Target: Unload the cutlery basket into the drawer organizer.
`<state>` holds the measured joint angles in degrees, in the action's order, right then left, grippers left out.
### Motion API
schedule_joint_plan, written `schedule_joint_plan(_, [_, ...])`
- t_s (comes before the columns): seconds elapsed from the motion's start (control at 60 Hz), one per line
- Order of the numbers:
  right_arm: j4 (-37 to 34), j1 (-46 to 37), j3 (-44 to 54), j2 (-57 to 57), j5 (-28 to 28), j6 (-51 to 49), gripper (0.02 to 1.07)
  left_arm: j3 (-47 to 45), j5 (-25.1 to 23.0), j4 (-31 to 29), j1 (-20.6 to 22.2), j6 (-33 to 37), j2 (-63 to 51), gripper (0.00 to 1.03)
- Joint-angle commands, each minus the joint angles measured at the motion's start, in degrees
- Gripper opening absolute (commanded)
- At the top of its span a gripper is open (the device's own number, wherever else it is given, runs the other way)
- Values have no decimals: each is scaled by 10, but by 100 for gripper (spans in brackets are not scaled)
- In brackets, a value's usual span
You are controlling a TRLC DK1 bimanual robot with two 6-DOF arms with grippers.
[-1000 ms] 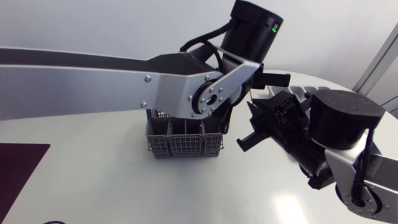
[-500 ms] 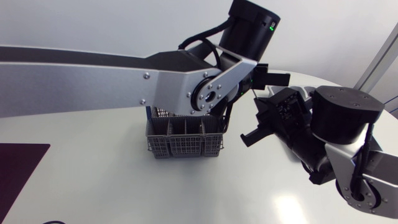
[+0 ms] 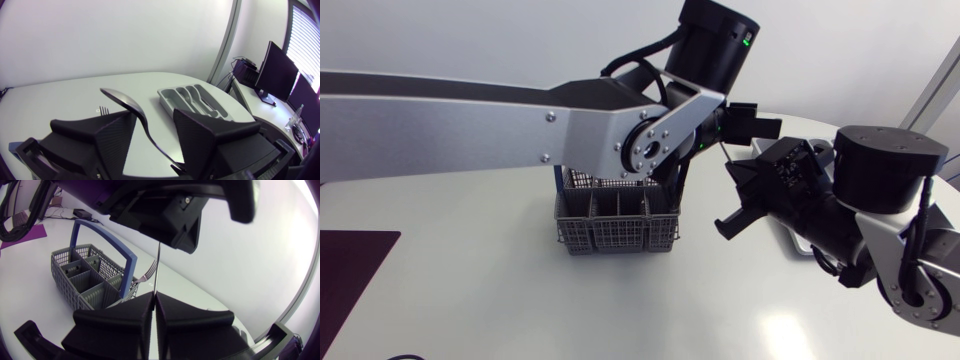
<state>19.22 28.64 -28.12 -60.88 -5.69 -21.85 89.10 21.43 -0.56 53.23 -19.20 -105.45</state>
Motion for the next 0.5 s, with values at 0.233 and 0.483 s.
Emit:
schedule_joint_plan(0.233, [-72,-14,22,23,68,-20,8,56,-32,37,-12,24,53,66])
schedule_joint_plan(0.483, [-87,-51,33,44,94,-36,8,51,-30,35,-20,65,70,69])
